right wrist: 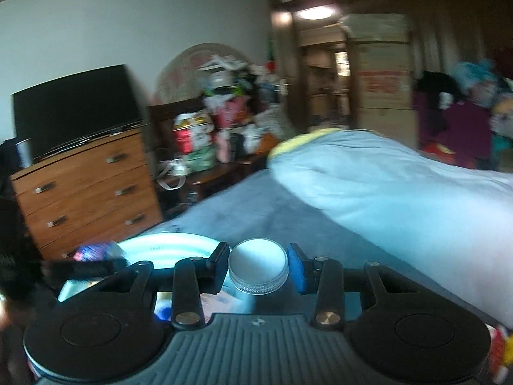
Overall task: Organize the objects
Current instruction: 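Carry the blue box and white cap with both tools over the teal basket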
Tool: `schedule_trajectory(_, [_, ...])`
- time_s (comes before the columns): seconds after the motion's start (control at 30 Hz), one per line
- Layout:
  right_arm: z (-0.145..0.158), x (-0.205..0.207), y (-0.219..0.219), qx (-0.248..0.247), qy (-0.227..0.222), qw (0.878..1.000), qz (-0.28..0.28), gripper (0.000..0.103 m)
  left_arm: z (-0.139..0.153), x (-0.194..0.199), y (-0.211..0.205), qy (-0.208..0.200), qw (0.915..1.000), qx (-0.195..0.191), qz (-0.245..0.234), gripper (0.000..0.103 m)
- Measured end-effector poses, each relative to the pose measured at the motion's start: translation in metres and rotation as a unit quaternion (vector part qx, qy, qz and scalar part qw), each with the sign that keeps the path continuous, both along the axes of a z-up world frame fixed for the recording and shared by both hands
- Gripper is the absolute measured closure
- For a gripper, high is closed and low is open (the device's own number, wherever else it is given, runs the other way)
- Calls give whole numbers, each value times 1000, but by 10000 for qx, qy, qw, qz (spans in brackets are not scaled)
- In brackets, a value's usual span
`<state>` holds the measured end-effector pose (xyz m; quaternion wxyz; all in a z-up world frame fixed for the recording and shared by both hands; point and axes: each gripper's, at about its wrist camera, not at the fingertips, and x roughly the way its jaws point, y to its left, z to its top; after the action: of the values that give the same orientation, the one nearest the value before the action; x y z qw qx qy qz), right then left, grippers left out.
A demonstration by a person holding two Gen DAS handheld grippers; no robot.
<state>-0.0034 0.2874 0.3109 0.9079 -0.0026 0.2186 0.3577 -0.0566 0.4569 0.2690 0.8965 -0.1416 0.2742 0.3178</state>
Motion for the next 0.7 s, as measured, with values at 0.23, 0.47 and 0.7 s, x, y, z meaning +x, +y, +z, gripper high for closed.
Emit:
schedule_trajectory(0.23, [24,-8,91,-261,148,9979,575,61,-13,-17,44,-40,9991,-395,175,31])
schedule_trajectory(0.47, [16,-10,120,-401,345,9960,725,61,-23,-17,63,49,9987,-456,225,31])
schedule_trajectory(0.7, [-3,-3,121,-462,400,9953,750,61,-25,-11,62,86,9990,-397,204,31])
